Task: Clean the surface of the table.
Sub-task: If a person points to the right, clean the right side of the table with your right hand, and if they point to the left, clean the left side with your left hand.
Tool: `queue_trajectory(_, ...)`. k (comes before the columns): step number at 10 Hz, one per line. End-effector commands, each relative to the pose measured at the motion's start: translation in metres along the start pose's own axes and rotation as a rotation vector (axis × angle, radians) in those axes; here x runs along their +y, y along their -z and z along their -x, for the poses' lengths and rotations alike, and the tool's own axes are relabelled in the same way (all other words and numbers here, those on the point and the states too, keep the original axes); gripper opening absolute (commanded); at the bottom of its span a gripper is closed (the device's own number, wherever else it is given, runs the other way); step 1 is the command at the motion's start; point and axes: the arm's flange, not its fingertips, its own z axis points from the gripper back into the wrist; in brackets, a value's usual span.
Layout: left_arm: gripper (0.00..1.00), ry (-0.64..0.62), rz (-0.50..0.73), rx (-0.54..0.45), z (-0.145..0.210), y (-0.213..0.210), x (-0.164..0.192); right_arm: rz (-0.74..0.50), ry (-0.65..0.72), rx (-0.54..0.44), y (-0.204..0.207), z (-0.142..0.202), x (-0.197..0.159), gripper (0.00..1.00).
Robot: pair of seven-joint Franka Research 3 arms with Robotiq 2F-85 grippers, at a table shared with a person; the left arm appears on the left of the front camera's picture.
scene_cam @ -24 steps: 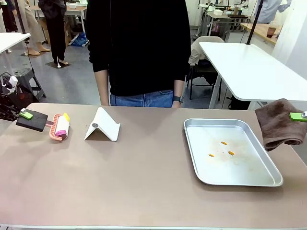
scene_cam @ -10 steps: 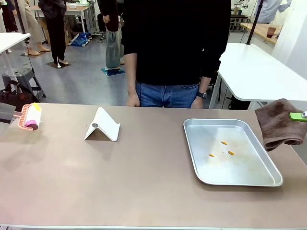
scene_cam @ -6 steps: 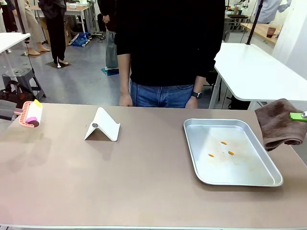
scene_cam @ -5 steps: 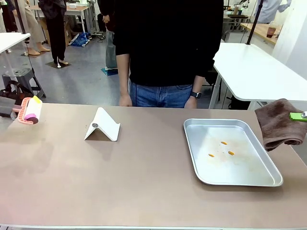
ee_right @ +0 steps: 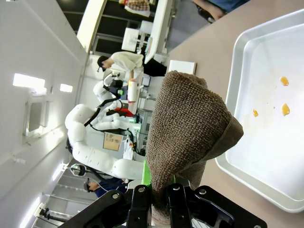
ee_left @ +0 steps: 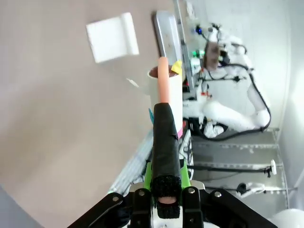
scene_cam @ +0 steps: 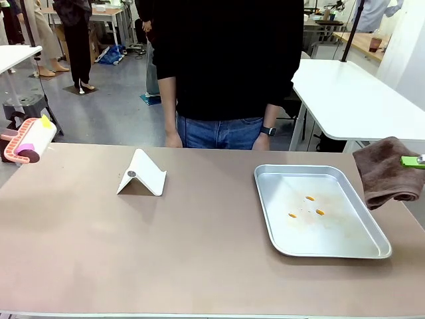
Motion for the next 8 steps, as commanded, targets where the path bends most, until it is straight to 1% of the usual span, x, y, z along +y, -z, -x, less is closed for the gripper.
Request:
queue_trajectory(1,0.23,0.007,-0.05,-0.012,0.006,0.028,-0.023,0.003,-0.005,0.0,-0.001,0.0,0.002,0.0)
queue_trajectory(2,0.23,0.026,-0.097,-0.025,0.006,0.04,-0.031,0.003,-0.005,0.0,-0.001,0.0,0.002,0.0)
queue_trajectory(3,0.23,0.035,-0.083,-0.022,0.006,0.049,-0.032,0.003,-0.005,0.0,-0.001,0.0,0.002,0.0)
queue_trajectory(4,0.23,0.024,-0.04,0.016,-0.002,0.022,-0.026,0.003,-0.005,0.0,-0.001,0.0,0.002,0.0)
queue_trajectory(8,0.23,0.024,-0.04,0.016,-0.002,0.022,-0.026,0.003,-0.005,0.0,-0.001,0.0,0.002,0.0)
